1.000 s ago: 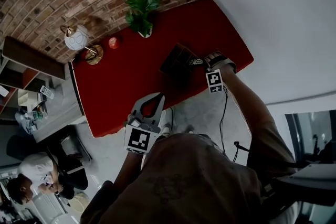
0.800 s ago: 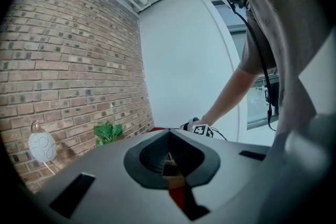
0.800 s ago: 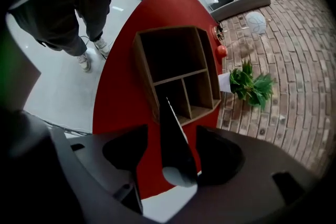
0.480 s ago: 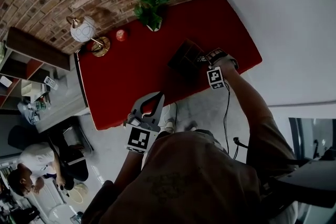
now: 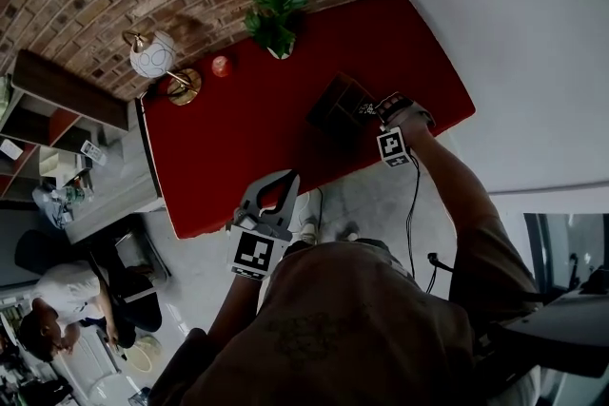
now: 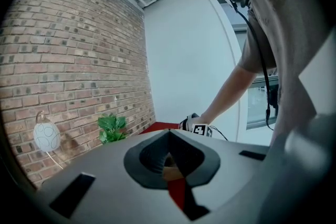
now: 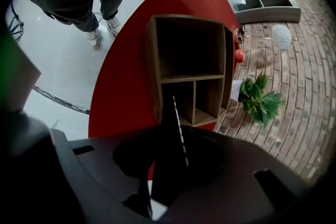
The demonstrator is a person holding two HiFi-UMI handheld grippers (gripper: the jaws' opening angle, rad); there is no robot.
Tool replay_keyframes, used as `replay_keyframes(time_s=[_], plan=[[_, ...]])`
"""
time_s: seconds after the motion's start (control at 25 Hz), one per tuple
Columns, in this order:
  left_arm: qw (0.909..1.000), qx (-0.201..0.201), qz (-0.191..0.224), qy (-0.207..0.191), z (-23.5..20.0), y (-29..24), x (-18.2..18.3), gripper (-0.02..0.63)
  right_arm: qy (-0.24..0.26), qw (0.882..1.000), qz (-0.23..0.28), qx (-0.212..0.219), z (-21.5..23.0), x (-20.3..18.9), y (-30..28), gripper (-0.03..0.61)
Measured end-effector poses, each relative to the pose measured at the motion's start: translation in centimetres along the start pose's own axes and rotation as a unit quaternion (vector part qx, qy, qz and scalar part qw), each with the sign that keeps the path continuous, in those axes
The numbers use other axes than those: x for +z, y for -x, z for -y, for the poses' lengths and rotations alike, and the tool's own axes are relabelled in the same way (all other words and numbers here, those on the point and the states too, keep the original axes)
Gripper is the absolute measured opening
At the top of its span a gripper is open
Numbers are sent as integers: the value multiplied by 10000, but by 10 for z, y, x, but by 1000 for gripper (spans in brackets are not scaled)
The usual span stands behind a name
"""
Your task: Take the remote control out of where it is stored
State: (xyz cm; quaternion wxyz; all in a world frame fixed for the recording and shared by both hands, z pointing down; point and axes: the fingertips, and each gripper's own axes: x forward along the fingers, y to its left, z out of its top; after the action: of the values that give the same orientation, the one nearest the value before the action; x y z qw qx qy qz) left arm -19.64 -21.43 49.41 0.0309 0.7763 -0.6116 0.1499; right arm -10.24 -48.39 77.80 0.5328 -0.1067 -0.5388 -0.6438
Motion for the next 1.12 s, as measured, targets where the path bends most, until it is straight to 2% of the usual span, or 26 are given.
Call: replay_keyframes(time_s=[0.24, 0.68, 0.92, 1.12], plan=[[10000, 46, 25, -20, -5, 4, 4, -2, -191, 9998, -70, -1, 6, -6, 10, 112], [9998, -36, 182, -106, 0, 7, 11, -2, -522, 9968, -236, -561, 34, -23, 62, 110], [9994, -44, 268, -226, -3, 8, 19, -2, -1242, 9865, -333, -1009, 56, -40, 106, 112], [9979, -13, 518, -398, -6, 9, 37, -2, -2095, 9669, -342, -1418, 66, -64, 159, 110]])
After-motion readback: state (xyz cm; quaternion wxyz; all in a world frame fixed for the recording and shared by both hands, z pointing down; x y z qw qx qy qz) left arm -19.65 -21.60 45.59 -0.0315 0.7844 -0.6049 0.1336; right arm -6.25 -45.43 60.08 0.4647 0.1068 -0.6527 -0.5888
